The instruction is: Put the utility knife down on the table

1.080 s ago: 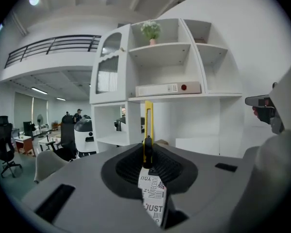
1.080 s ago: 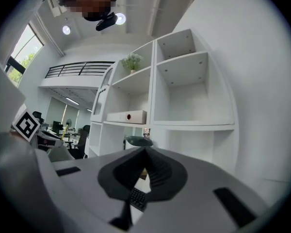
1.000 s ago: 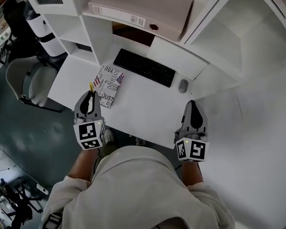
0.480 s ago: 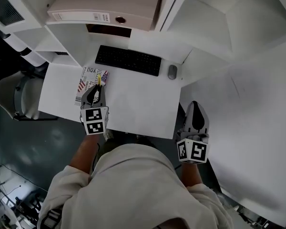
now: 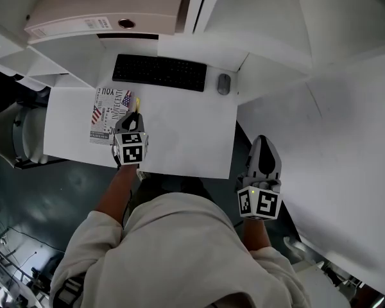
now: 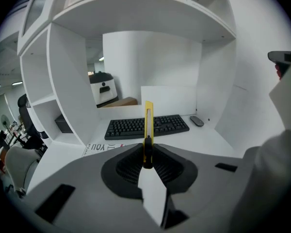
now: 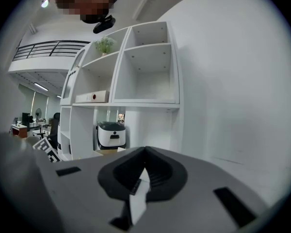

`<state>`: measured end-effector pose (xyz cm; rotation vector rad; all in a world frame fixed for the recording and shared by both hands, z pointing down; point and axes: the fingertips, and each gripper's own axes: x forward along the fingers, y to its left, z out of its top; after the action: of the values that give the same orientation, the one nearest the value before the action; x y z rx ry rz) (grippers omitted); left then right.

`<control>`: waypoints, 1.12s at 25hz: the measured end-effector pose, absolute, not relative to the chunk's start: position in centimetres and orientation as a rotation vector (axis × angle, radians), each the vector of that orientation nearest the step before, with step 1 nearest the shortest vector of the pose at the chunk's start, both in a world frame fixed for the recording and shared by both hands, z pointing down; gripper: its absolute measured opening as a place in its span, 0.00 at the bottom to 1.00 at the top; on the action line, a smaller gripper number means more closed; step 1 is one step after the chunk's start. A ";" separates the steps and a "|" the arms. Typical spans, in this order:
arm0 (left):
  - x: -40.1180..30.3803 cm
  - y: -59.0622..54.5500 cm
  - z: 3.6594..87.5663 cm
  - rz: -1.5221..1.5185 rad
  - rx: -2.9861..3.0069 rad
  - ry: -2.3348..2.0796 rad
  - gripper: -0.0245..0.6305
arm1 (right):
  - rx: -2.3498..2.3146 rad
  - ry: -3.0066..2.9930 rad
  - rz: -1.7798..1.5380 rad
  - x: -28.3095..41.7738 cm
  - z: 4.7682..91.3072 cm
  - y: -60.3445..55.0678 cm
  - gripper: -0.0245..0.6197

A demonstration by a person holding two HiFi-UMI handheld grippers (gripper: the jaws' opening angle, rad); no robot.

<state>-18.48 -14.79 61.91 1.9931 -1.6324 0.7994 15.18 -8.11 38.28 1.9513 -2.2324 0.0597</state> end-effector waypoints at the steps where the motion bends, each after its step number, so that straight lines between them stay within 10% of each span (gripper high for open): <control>1: -18.2 -14.9 62.7 0.817 1.985 -1.620 0.12 | 1.954 -2.226 0.066 15.5 38.6 -8.2 0.04; 28: -17.6 -14.0 74.0 1.000 1.716 -1.455 0.12 | 1.943 -2.180 0.155 18.7 41.7 -10.8 0.04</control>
<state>-17.60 -14.01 74.04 1.7159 -1.4554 1.0003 18.74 -10.80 41.67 1.9434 -2.1803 0.1549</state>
